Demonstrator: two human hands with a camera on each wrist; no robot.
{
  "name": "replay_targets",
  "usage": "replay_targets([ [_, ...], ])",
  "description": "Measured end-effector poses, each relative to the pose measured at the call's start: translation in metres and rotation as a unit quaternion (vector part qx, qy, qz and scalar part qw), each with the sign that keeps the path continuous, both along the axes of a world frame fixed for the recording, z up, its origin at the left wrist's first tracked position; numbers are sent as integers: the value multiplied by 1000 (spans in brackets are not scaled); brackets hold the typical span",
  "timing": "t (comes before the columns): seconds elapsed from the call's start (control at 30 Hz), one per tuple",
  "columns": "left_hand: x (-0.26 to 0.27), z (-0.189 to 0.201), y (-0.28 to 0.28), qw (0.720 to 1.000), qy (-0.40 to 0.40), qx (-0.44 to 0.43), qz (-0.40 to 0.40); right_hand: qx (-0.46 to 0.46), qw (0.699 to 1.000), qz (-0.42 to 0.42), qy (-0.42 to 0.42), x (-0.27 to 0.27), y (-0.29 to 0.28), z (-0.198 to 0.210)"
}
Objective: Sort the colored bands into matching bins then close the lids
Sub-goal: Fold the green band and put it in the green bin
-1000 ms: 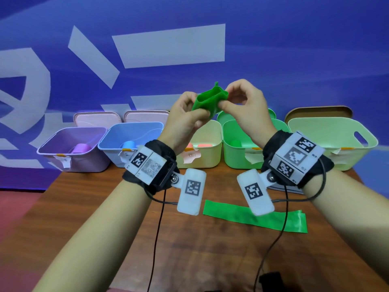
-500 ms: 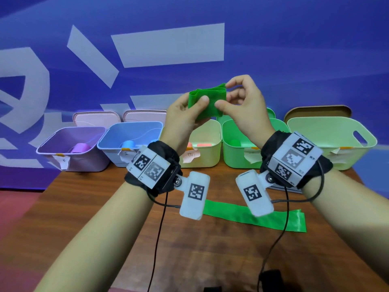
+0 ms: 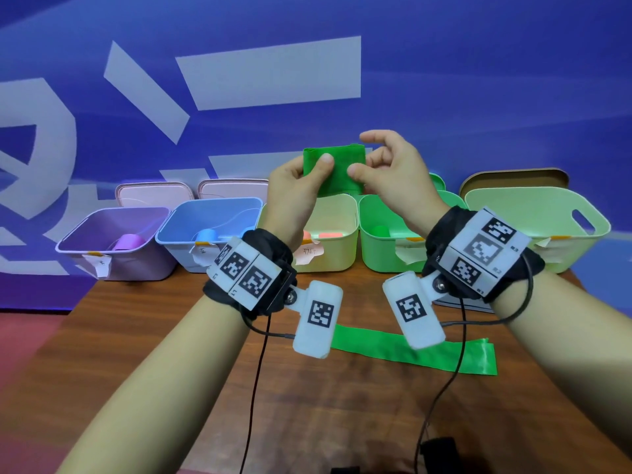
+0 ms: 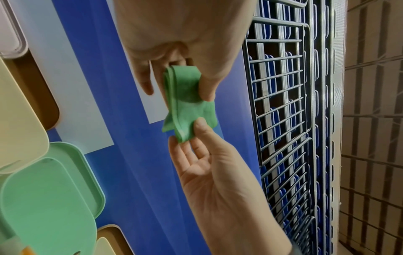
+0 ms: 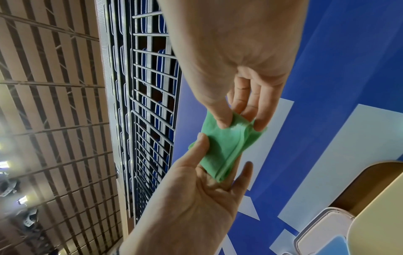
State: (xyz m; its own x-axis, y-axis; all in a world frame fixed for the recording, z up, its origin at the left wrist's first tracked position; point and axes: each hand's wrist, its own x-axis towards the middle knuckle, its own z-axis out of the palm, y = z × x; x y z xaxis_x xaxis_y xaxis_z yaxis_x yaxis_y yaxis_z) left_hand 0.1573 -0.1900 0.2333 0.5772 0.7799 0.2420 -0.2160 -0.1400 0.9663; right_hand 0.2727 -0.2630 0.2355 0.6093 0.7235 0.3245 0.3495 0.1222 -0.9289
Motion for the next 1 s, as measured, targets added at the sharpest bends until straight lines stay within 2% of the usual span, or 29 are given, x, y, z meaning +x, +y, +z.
replay_targets([
  [0.1, -2, 1, 2, 1000, 5, -6, -26, -53, 997, 38, 50, 3, -2, 3],
  [0.2, -6, 3, 7, 999, 13, -17, -33, -139, 975, 125, 123, 7, -6, 5],
  [0.3, -6, 4, 11, 999, 38, -15, -16, -125, 964, 168, 165, 7, -9, 4],
  [0.4, -4, 3, 13, 998, 67, -7, 4, -86, 972, 138, 167, 6, -9, 3],
  [0.57, 2, 0, 15, 992, 122, 3, 21, -80, 981, 80, 156, 5, -4, 0],
  [0.73, 7, -3, 16, 985, 172, 13, -14, -94, 978, 54, 176, 9, -6, -4],
  [0.9, 4, -1, 21, 988, 126, -15, -86, -82, 959, 56, 266, 24, -11, -4],
  [1.0, -1, 2, 28, 986, 90, 31, -135, -84, 941, 78, 318, 34, -14, 1],
])
